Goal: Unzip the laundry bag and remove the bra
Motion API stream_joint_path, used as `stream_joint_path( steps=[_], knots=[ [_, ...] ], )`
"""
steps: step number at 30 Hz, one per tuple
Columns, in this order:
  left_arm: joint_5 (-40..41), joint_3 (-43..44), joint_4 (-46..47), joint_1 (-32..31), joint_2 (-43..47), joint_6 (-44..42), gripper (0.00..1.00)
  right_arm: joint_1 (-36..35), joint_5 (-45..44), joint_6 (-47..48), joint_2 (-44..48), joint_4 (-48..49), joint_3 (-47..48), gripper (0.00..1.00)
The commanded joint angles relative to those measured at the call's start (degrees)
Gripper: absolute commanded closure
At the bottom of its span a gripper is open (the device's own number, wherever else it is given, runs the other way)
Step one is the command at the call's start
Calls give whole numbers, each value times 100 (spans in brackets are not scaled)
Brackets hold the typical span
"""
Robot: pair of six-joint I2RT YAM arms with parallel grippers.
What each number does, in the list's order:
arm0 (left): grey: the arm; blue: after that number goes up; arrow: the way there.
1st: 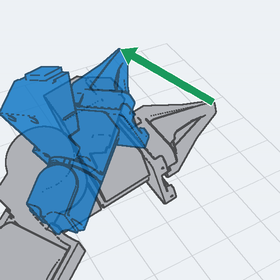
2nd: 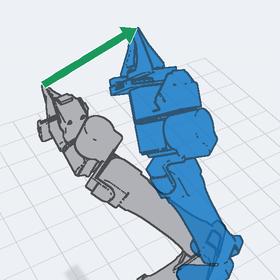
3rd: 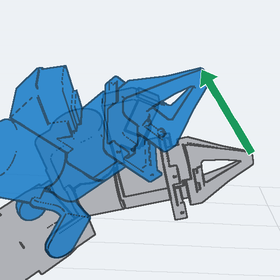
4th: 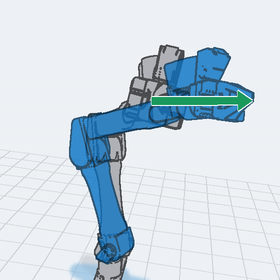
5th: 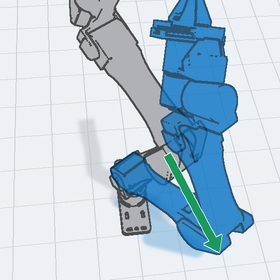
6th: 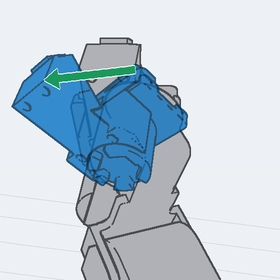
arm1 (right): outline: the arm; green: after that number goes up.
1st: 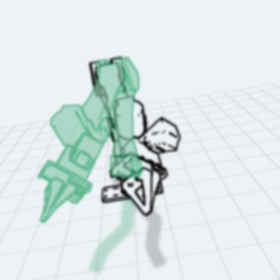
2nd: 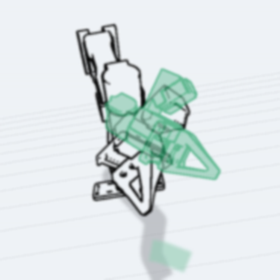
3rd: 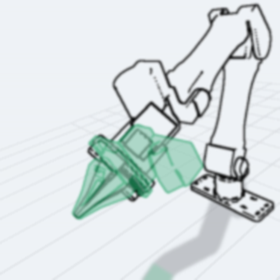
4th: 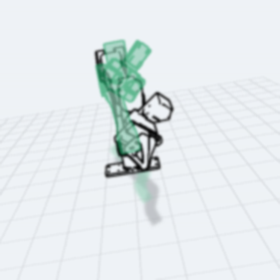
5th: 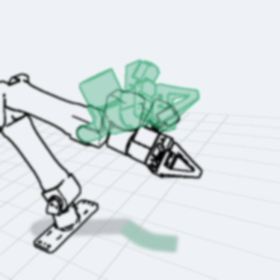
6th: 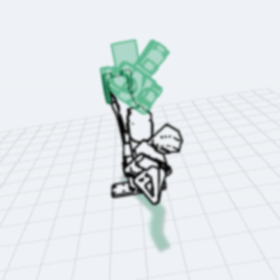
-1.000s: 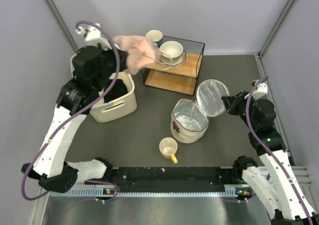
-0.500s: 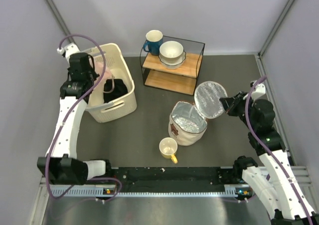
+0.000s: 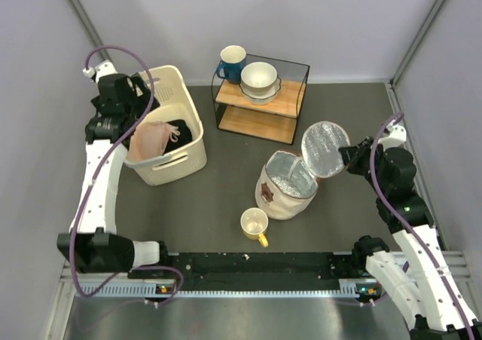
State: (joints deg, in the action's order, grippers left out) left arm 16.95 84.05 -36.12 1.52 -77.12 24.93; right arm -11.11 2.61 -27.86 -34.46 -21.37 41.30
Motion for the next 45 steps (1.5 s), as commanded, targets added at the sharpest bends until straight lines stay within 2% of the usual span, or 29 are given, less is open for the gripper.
stream_joint_path(
  steps=[1,5,10,16,17,18,19,20,21,33,45],
  knots=[
    [-1245,-282,123,-64,1005,-251,1,13,-1024,394,-245,80,572,100],
    [-1825,-425,-61,-134,1322,-453,1,57,-2104,1088,-746,333,888,100],
    [-1748,-223,-597,-134,1393,-515,1,363,-2362,1090,-1404,765,1213,100],
    [-1800,-214,-712,-126,1621,-621,1,487,-2555,984,-1687,1020,1381,100],
    [-1827,-214,-721,-134,1621,-629,1,487,-2303,1123,-1722,1038,1433,87],
    [-1853,-188,-747,-134,1630,-612,1,487,-2126,1194,-1722,986,1503,67],
    [-1827,-170,-808,-134,1613,-542,1,487,-2046,1169,-1748,715,1608,25],
    [-1853,-144,-905,-134,1587,-542,1,487,-1967,1177,-1749,565,1836,7],
    [-1888,-126,-923,-134,1578,-516,1,487,-1958,1186,-1749,407,1968,1],
    [-2407,-398,-897,-134,1981,-480,1,496,-2160,1292,-1485,-1650,3059,1],
    [-2424,-697,-897,-134,2307,-480,1,487,-2072,1160,-870,-2021,2638,1]
  ],
)
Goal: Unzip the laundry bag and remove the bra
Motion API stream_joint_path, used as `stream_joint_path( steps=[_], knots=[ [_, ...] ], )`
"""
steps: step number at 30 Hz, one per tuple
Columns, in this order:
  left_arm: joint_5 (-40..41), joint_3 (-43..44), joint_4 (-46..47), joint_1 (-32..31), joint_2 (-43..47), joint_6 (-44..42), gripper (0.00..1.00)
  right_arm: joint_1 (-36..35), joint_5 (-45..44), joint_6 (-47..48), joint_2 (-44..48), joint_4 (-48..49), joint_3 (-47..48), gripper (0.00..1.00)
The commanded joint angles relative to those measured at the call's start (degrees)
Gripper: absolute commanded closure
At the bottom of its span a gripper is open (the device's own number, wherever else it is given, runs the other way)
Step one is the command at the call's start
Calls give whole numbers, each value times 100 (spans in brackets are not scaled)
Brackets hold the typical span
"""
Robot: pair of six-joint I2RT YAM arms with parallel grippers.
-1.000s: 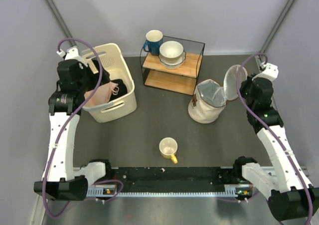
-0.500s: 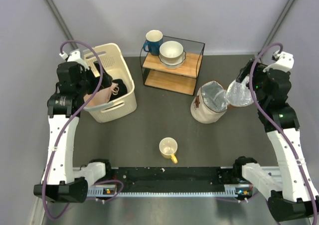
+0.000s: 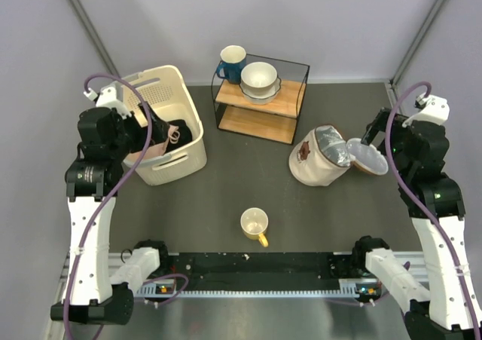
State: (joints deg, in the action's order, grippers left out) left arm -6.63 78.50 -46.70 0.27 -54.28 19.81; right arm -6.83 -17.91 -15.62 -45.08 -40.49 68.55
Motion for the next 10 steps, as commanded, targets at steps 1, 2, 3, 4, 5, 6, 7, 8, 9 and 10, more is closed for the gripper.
stream_joint_path(
  steps=[1,2,3,4,5,6,7,8,9,10],
  knots=[
    [-66,-159,144,-10,32,31,1,59,-37,-47,210,-108,-123,1],
    [-66,-177,143,-10,32,23,1,59,-46,-47,245,-108,-132,1],
    [-57,-221,135,-10,40,31,1,50,-63,-47,254,-108,-140,1],
    [-57,-238,135,-10,40,40,1,59,-63,-38,271,-100,-158,1],
    [-57,-256,135,-10,40,40,1,68,-81,-38,272,-99,-158,1],
    [-66,-265,143,-10,40,58,1,59,-98,-38,280,-99,-167,1],
    [-75,-265,135,-10,49,58,1,59,-98,-47,280,-99,-167,1],
    [-92,-265,143,-10,49,66,1,59,-107,-47,272,-99,-167,1],
    [-92,-265,135,-10,41,67,1,59,-133,-47,263,-99,-167,1],
    [-93,-265,135,-10,49,67,1,59,-151,-47,272,-108,-167,1]
  ],
)
